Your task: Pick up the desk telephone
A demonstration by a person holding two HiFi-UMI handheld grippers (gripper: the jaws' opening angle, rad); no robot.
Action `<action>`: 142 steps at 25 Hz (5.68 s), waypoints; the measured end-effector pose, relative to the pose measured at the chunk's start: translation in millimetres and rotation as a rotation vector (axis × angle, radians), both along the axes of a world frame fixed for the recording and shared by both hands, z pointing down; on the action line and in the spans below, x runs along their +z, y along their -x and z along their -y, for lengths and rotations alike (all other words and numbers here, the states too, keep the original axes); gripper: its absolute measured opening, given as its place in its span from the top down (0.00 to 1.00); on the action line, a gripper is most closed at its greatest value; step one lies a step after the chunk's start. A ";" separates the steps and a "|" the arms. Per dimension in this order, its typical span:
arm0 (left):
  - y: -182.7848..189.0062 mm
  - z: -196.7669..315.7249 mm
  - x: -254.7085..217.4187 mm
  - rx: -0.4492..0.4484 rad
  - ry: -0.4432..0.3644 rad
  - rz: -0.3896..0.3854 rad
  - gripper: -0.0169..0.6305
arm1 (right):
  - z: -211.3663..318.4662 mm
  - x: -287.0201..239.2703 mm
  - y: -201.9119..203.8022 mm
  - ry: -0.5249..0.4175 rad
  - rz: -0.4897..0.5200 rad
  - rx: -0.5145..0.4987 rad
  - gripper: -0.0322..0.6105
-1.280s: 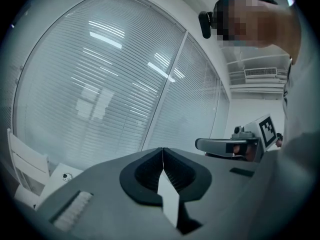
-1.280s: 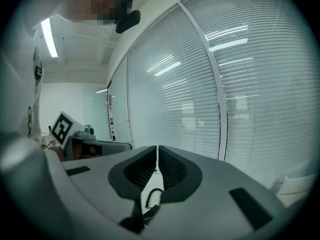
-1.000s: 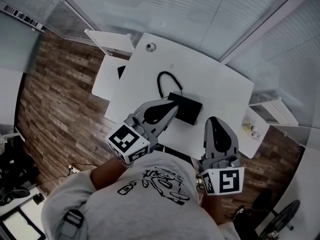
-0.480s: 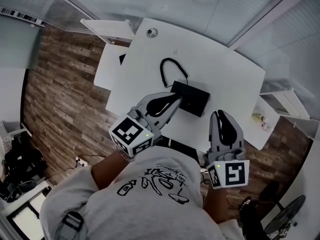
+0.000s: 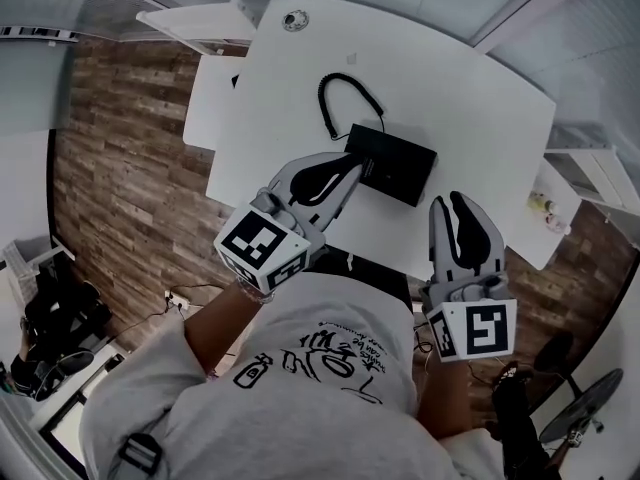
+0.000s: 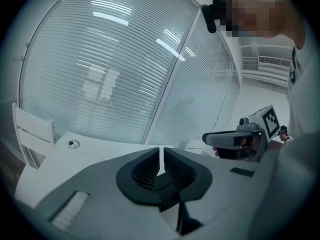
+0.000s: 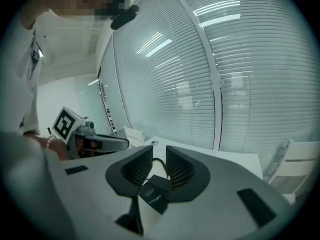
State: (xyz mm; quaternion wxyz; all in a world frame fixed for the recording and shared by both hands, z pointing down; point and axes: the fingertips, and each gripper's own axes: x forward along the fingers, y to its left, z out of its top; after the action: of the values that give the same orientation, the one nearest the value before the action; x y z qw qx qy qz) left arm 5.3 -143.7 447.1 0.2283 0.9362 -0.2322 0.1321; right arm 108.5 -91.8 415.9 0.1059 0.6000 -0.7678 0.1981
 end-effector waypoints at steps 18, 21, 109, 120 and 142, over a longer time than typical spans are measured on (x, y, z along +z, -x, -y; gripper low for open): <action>4.7 -0.7 106.2 -0.003 0.129 0.092 0.89 | -2.0 103.6 -6.8 0.141 0.063 0.012 0.80; 7.5 -1.2 124.5 -0.007 0.154 0.103 0.85 | -3.9 121.2 -5.3 0.167 0.071 0.011 0.79; 11.5 23.5 -28.9 -0.098 0.313 -0.033 0.62 | 19.6 -40.4 -7.1 0.104 0.308 0.100 0.64; 9.2 21.0 -78.9 -0.103 0.289 -0.084 0.62 | 18.3 -97.1 -7.5 0.024 0.289 0.079 0.64; 9.5 14.5 -123.9 -0.107 0.218 -0.116 0.62 | 10.7 -139.0 -9.3 -0.068 0.268 0.058 0.64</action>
State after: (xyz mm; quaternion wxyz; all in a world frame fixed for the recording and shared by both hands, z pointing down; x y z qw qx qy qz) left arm -4.2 -158.2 323.2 0.3485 0.8982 -0.2523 0.0897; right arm 117.8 -102.5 276.9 -0.0239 0.5934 -0.7637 0.2532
